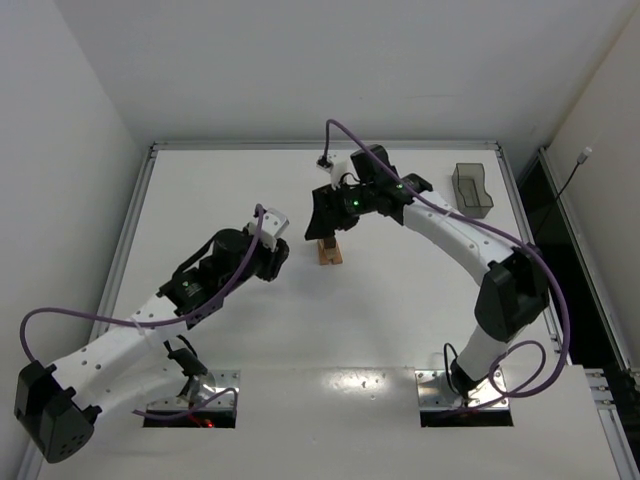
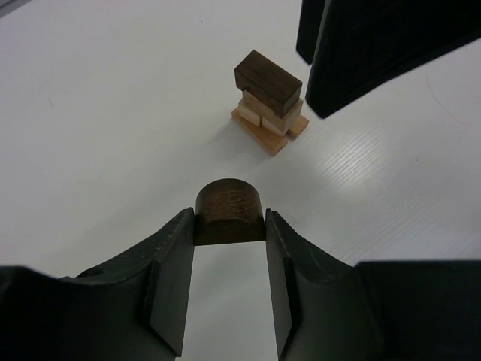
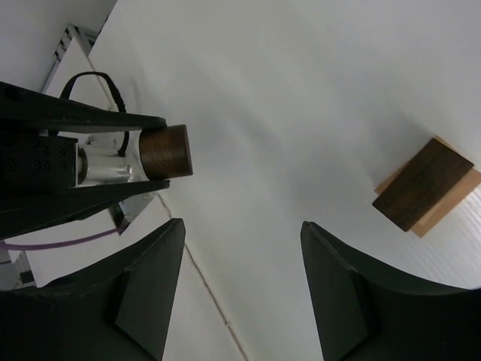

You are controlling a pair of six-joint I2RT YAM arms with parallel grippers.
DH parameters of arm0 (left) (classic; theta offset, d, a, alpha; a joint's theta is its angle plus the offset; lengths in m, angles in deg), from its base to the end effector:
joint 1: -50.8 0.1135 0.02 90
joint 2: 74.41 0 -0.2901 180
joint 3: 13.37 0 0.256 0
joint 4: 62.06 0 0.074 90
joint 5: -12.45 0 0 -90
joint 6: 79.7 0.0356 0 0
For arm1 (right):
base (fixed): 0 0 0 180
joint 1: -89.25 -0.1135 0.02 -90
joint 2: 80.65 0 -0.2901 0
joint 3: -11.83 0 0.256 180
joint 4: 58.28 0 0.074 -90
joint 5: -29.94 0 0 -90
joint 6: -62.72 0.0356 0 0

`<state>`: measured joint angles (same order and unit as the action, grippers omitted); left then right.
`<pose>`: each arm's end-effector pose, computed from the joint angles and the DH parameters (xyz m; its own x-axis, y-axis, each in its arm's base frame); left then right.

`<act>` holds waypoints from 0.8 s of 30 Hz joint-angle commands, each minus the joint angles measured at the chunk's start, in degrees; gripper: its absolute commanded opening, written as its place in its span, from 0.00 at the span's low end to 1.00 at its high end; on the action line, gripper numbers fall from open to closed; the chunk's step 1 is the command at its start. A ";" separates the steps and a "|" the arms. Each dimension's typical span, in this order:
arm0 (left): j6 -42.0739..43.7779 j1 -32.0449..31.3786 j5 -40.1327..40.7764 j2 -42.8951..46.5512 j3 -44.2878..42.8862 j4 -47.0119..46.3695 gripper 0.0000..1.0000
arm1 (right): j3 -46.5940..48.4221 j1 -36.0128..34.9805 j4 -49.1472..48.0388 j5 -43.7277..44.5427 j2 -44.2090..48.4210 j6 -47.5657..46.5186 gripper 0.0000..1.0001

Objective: Build the wood block tower

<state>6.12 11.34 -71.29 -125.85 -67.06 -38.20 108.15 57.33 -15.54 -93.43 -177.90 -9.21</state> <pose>0.1543 -0.1220 0.3101 -0.3239 0.1728 -0.9302 0.5313 0.8467 -0.0277 0.3186 0.2216 0.3255 -0.7989 -0.1925 -0.5698 -0.5590 0.5871 0.5854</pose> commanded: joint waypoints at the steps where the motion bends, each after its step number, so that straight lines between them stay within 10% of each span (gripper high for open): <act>1: -1.88 -0.70 -1.77 -0.24 -2.93 -3.10 0.00 | 3.46 -1.82 -2.38 -3.37 -0.39 0.83 0.60; 24: -4.16 -1.23 -3.54 -3.58 -4.51 -3.63 0.00 | 8.81 -6.40 0.52 -0.91 -4.17 -1.98 0.58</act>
<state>3.47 10.86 -74.26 -129.65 -68.79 -38.79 113.94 51.27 -14.49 -94.11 -181.57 -10.63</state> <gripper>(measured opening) 0.348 0.588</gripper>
